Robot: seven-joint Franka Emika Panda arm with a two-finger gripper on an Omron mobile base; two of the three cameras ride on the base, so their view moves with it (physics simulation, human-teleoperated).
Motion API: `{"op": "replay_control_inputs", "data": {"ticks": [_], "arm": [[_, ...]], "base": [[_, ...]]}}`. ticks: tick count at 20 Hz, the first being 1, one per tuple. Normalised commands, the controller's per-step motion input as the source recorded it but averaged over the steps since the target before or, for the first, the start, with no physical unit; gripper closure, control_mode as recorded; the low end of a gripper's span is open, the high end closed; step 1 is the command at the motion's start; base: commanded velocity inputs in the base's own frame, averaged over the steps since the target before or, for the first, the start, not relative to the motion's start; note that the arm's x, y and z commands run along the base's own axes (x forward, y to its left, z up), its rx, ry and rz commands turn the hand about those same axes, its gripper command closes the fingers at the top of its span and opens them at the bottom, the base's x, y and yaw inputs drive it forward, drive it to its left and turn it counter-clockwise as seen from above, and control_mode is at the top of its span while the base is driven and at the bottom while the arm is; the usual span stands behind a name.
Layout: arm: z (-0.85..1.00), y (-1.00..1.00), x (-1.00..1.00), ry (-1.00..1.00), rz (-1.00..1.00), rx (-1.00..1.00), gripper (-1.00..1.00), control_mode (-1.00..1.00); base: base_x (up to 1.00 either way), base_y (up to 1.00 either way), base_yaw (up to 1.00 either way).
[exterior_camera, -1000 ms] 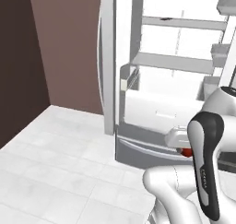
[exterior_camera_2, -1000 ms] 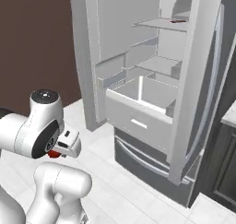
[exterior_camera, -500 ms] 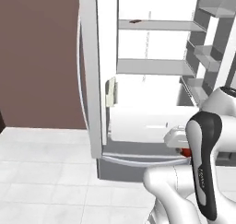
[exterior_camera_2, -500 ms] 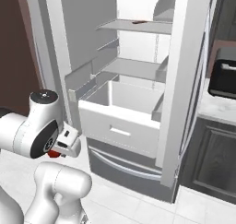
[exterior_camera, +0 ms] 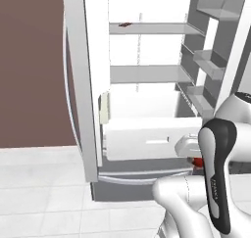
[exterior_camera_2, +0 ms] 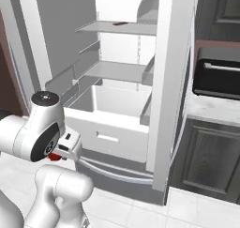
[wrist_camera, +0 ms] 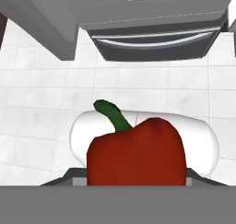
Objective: Place the bell pepper and broccoli inside the fridge drawer. Close the drawer after placing the vegetables.
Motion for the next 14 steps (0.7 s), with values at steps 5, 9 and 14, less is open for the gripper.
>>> {"op": "replay_control_inputs", "data": {"ticks": [5,9,14], "arm": [[0.00,0.00,0.00,0.00,0.00,0.00,1.00,1.00],[0.00,0.00,0.00,0.00,0.00,0.00,1.00,1.00],[0.00,0.00,0.00,0.00,0.00,0.00,1.00,1.00]], "base": [[0.55,0.03,-0.12],[0.30,0.00,-0.12],[0.21,0.02,-0.14]]}}
